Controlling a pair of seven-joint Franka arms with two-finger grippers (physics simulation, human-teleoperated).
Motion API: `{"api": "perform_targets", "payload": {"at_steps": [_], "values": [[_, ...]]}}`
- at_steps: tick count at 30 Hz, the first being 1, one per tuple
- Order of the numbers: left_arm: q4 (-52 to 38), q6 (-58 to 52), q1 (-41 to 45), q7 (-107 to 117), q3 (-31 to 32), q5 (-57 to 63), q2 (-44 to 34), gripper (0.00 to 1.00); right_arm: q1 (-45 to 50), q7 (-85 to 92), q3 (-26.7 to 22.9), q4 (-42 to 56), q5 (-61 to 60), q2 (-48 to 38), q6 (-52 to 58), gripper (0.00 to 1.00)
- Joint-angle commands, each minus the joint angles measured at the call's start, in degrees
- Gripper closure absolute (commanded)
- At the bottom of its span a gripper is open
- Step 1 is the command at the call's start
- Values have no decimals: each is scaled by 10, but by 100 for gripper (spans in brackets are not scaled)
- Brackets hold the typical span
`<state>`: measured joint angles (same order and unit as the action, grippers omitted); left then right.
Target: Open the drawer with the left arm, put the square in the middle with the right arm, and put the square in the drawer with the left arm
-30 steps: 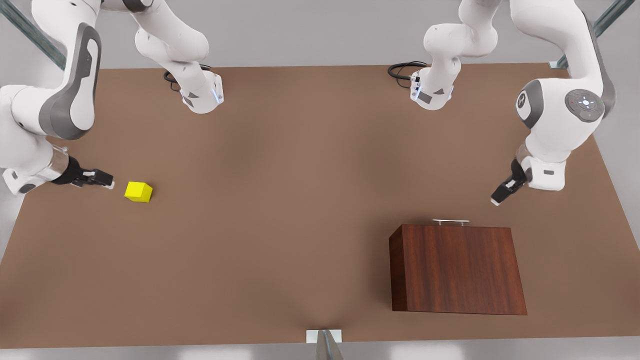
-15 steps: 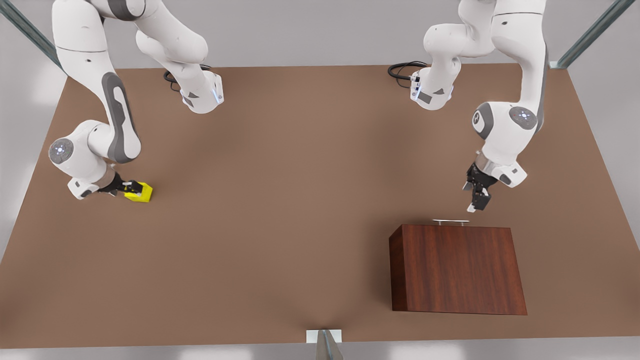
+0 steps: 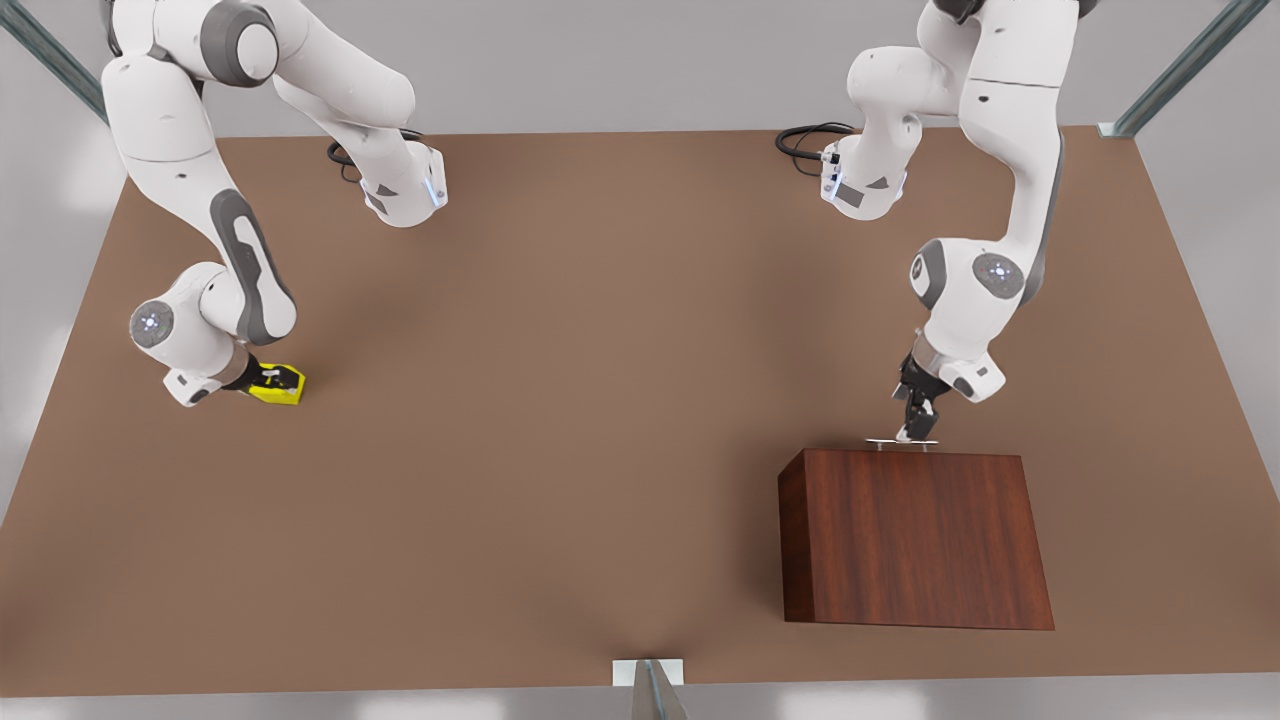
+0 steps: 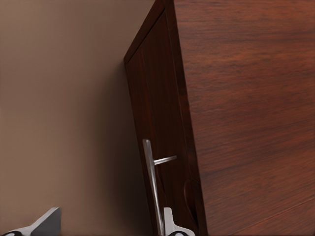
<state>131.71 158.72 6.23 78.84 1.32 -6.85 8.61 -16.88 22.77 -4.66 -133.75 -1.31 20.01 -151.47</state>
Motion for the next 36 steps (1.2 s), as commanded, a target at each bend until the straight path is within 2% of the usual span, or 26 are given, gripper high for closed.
{"api": "perform_targets", "payload": {"at_steps": [1,5,9,14,16,18,21,23,24,26,28,29,30,31,34,35,36], "values": [[-1,0,0,0,0,0,4,0,0,0,0,0,0,1,-1,20],[-5,7,0,1,0,-1,15,0,0,-4,0,-1,-3,0,1,37],[-5,8,0,1,1,-1,23,0,2,-5,1,0,-5,-1,0,41],[-5,7,0,1,1,-1,24,0,22,-6,4,7,-5,-30,21,42],[-4,0,0,3,1,-3,19,0,74,-30,4,11,-5,-76,57,42],[0,-1,0,10,1,-3,19,0,116,-69,5,12,-6,-82,57,42],[2,-19,-1,10,0,-2,13,0,242,-278,6,23,-9,-85,79,42],[2,-40,-1,9,0,-2,4,0,299,-431,38,45,-11,-87,96,42],[2,-52,-1,9,0,-2,-1,0,336,-495,38,60,-11,-78,96,42],[2,-58,-1,9,0,-1,-5,0,423,-647,38,100,-16,-50,96,42],[3,-64,-1,9,-1,-1,-4,0,510,-807,37,210,-25,27,99,42],[3,-64,-1,9,-1,-1,-3,0,543,-878,36,308,-50,86,137,42],[11,-63,-1,9,-1,-1,-4,0,587,-957,33,446,-67,171,200,41],[14,-64,-1,9,-1,-1,-6,0,603,-1013,25,517,-65,218,212,41],[14,-86,-1,10,-1,-1,-22,0,604,-1075,25,623,-59,300,211,40],[14,-93,-1,10,-1,-1,-25,0,613,-1074,25,620,-58,305,210,36],[16,-96,-1,16,-1,-1,-29,0,624,-1071,5,616,-58,310,210,25]]}}
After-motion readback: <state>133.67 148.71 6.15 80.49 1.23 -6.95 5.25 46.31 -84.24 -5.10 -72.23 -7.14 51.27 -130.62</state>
